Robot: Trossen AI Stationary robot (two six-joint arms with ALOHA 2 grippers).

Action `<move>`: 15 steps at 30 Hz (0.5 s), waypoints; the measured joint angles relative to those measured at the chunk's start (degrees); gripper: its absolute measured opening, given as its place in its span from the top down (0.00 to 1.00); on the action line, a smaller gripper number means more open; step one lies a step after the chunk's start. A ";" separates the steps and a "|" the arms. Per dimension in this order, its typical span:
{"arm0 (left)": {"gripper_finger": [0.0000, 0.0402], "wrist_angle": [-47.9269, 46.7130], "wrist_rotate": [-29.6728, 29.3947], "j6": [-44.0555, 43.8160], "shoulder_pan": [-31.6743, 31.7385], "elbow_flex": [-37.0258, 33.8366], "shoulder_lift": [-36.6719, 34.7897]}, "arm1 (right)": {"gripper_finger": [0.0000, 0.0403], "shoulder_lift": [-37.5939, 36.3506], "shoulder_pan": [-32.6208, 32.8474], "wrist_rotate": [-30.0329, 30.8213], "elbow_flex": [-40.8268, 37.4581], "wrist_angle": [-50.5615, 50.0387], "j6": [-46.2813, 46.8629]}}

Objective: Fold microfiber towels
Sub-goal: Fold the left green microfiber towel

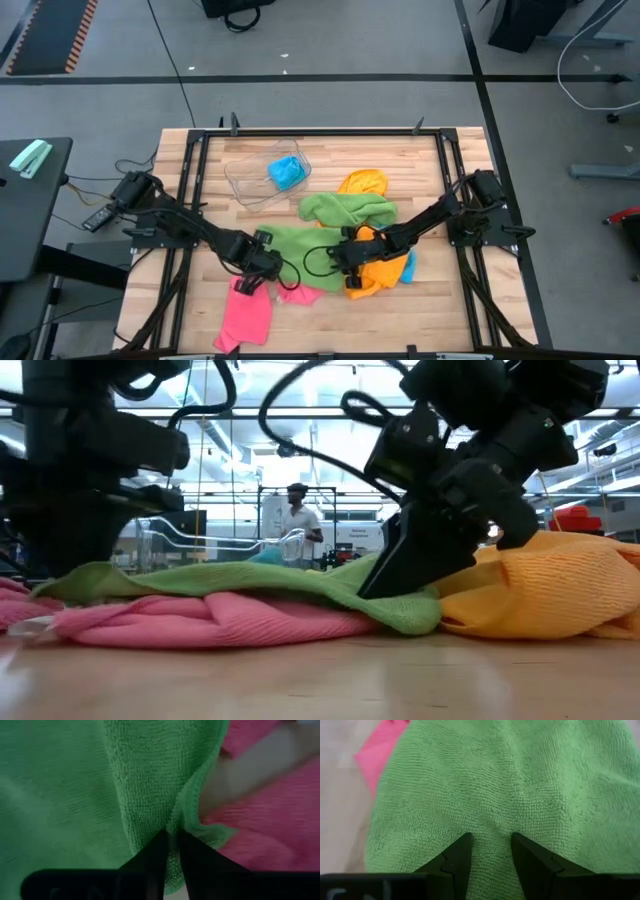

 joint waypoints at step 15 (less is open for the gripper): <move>0.84 -10.30 -7.80 -8.71 -3.26 7.63 -0.37 | 0.63 -0.20 -1.35 0.20 0.15 -3.11 2.96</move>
